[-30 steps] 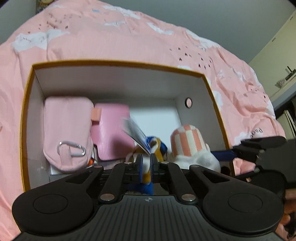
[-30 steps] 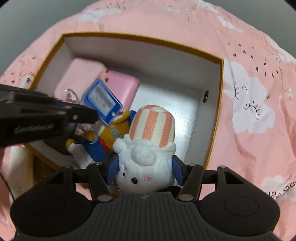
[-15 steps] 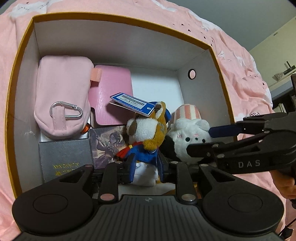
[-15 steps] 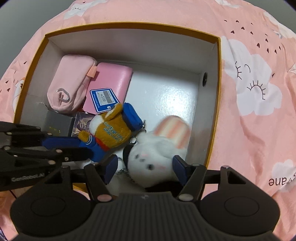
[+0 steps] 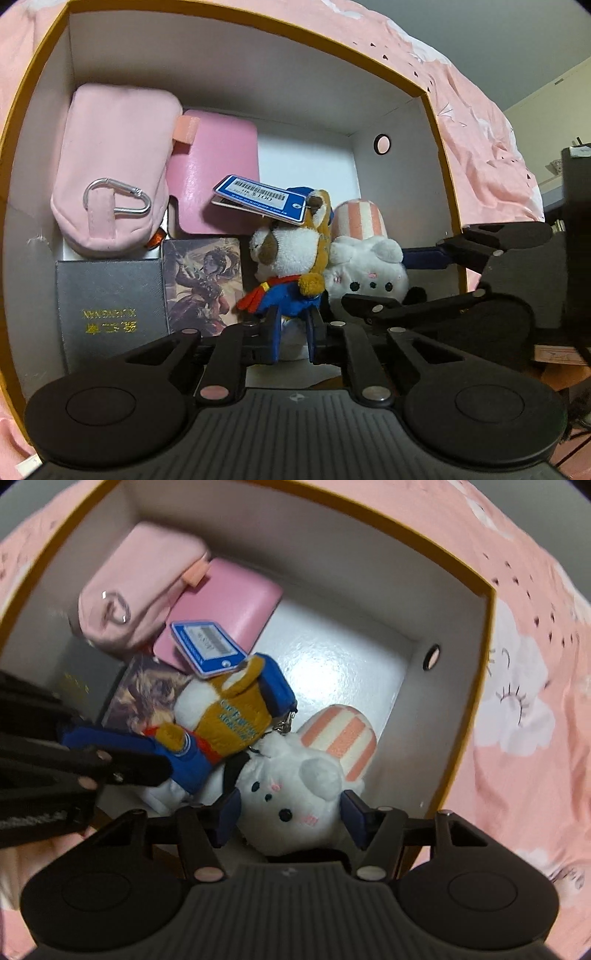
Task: Organize objects
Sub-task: 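Lower the plush dog into the orange box with the left tool while the right tool lowers the bunny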
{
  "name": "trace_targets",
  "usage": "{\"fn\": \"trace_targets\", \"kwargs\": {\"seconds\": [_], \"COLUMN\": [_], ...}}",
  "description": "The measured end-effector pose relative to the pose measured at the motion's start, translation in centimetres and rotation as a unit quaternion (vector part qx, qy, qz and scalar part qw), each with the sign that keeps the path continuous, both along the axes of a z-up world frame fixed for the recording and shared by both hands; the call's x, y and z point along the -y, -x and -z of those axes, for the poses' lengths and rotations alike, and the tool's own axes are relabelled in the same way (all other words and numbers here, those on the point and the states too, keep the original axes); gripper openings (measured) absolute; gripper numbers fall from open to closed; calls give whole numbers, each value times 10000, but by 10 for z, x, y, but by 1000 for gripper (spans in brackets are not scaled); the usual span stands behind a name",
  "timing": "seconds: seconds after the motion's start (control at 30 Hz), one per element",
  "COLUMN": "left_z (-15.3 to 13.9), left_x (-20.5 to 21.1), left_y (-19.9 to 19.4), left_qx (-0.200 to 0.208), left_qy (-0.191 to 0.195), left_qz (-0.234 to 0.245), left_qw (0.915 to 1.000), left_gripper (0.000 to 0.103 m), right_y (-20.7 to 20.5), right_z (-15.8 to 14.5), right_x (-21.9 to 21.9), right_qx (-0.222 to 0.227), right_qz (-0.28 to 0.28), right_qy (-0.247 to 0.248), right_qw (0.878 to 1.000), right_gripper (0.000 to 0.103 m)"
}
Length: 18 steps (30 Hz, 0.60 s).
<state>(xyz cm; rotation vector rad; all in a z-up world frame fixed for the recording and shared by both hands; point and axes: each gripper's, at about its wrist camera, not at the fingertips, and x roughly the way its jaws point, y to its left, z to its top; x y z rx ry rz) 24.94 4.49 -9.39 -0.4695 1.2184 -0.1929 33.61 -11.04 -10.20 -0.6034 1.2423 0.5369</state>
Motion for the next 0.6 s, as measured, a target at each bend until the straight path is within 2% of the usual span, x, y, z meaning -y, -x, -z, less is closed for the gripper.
{"fn": "trace_targets", "kwargs": {"seconds": [0.13, 0.2, 0.4, 0.6], "left_z": [2, 3, 5, -12], "left_x": [-5, -8, -6, -2], "left_y": [1, 1, -1, 9], "left_qx": [-62, -93, -107, 108], "left_qy": [24, 84, 48, -279], "left_qz": [-56, -72, -29, 107], "left_qw": [10000, 9999, 9999, 9995], "left_gripper": [15, 15, 15, 17], "right_y": [1, 1, -4, 0], "right_z": [3, 2, 3, -6], "right_x": [1, 3, 9, 12], "right_qx": [19, -75, -216, 27], "right_qz": [-246, -382, -408, -322], "right_qy": [-77, -265, -430, -477], "right_qw": [9997, 9989, 9980, 9983], "right_gripper": [58, 56, 56, 57]}}
